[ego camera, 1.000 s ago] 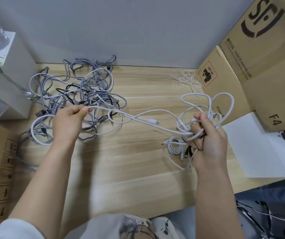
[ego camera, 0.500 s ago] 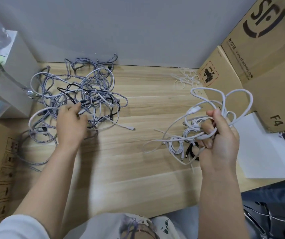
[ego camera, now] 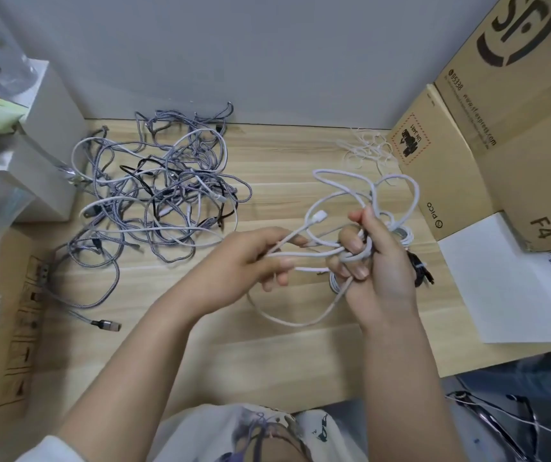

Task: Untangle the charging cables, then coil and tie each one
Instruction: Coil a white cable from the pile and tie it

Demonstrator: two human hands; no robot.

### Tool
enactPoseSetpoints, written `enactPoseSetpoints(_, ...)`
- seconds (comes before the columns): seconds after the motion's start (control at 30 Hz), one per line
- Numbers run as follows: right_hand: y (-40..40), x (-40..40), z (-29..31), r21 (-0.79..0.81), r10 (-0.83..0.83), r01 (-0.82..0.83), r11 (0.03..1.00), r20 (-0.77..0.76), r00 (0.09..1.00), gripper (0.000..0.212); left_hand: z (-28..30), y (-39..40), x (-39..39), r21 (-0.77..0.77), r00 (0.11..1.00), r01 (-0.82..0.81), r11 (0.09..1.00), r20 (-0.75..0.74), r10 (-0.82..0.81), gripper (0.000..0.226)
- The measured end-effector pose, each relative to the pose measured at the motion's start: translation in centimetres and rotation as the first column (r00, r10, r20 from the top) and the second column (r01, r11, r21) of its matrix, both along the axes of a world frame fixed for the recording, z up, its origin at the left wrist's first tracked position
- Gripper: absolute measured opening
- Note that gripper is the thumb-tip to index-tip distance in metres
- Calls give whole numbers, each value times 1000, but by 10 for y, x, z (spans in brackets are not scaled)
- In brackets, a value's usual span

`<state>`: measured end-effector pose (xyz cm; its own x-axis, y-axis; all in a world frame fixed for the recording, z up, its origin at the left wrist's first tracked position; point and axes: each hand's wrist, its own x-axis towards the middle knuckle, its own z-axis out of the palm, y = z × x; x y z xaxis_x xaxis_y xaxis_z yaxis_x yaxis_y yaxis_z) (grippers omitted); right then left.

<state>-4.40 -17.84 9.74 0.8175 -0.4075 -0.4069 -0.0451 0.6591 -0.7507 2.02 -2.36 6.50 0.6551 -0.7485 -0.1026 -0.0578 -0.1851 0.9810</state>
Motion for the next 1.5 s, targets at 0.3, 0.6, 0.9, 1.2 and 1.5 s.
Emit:
enactPoseSetpoints(0.3, 1, -10, -92, 49, 343, -363, 930, -464, 817, 18, 11, 14, -6, -27, 948, -319, 948, 9, 319, 17)
enactPoseSetpoints(0.6, -3, -18, -98, -543, 174, -836, 81, -818, 548, 35, 18, 10, -14, 0, 877, -434, 901, -227, 423, 15)
enactPoseSetpoints(0.9, 36, -11, -10, -398, 555, -520, 755, -32, 831, 37, 33, -14, -22, -333, 631, -657, 676, -733, 253, 24)
enactPoseSetpoints(1.2, 54, -12, -6, -435, 513, -518, 737, -140, 847, 19, 37, -8, -23, -236, 809, -583, 777, -250, 531, 17)
enactPoseSetpoints(1.5, 32, -7, -9, -552, 260, -251, 795, -63, 964, 24, 38, 14, -15, -272, 864, -268, 924, -492, 106, 10)
